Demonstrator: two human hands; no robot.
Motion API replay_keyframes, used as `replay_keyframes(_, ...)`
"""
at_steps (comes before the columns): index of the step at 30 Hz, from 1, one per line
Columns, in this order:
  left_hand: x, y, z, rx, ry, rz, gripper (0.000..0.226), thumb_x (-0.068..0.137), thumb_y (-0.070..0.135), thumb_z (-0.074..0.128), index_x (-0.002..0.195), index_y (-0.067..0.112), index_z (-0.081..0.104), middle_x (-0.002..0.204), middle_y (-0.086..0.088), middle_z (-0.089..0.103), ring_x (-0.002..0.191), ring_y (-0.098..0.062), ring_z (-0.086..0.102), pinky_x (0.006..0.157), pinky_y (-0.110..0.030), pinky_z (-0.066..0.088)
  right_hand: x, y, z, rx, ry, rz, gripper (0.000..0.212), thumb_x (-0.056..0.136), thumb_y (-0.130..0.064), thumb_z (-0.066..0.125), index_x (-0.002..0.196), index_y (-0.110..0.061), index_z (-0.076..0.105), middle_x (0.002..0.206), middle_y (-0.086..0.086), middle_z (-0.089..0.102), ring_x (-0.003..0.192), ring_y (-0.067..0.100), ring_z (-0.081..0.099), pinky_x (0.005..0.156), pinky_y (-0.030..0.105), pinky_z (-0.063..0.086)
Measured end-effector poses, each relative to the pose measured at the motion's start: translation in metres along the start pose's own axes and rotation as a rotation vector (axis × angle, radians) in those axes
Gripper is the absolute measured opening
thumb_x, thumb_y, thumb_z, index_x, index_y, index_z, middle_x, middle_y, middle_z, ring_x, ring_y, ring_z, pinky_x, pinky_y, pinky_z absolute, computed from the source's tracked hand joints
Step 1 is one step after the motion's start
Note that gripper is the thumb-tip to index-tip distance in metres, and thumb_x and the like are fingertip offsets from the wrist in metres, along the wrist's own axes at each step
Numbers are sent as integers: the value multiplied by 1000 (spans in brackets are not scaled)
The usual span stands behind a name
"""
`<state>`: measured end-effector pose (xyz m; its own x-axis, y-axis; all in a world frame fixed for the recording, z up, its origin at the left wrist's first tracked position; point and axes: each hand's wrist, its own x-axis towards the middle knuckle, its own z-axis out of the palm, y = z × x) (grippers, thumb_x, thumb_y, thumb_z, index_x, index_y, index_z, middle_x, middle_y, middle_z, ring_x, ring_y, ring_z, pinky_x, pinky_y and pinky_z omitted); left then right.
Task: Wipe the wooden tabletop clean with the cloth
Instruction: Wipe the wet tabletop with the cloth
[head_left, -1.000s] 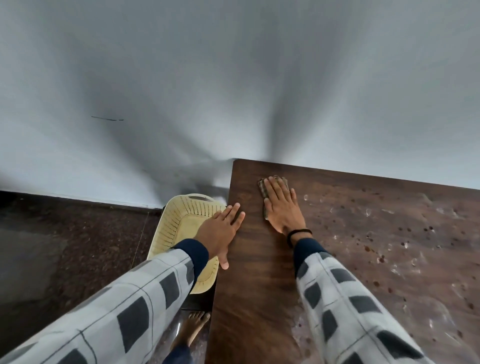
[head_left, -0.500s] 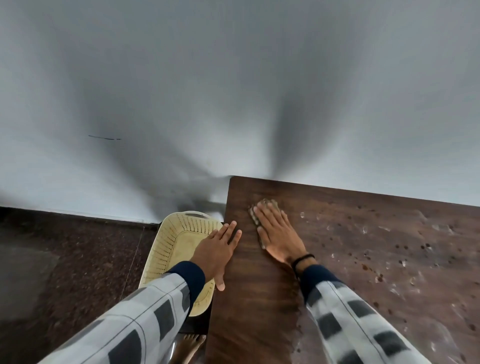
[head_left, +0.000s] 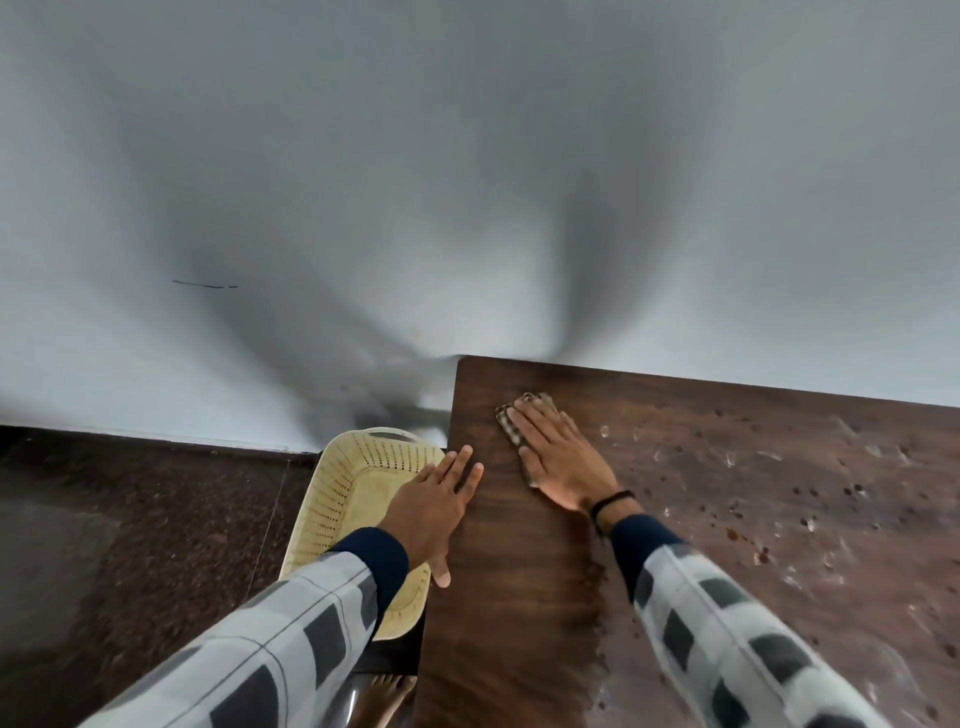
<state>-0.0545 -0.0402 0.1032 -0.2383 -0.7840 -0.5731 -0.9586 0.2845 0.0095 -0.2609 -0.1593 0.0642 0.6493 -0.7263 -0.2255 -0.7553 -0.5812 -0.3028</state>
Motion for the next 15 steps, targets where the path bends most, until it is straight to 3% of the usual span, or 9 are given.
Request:
replay_keyframes(2,-1,1,-1,18,-2,9,155,59,60,87,154,8,-24,158,-18,-33,152,-31,-15,125,-41,4,14,19,-15,-27,-8,44,59,108,-37,26,163,-32,3,169,-13,-5,155,9,-13,128,41,-2)
replay_keyframes(6,-1,4,-1,16,1,-9,156,59,59,87,153,8,-25,157,-18,-34,152,-32,-15,125,-41,3,37,12,-30,147,124,315,59,108,-32,31,163,-24,12,171,-5,4,157,12,-7,127,41,-6)
replay_keyframes(10,0,2,1,13,0,-7,156,59,59,87,153,8,-25,157,-18,-34,152,-32,-15,125,-42,3,2,-23,9,170,136,249,60,108,-39,26,163,-27,6,170,-8,1,156,10,-10,124,38,-11)
replay_keyframes(13,0,2,0,10,-10,-5,156,59,60,87,153,8,-25,158,-19,-33,152,-32,-15,125,-41,2,-7,-9,10,116,100,158,59,108,-40,25,162,-30,5,170,-11,2,154,5,-11,128,42,-4)
replay_keyframes(15,0,3,0,23,-8,-4,156,59,60,87,153,8,-26,157,-19,-34,152,-32,-16,124,-41,2,6,8,-4,96,106,221,59,109,-39,25,163,-29,5,171,-10,0,155,7,-11,128,43,-3)
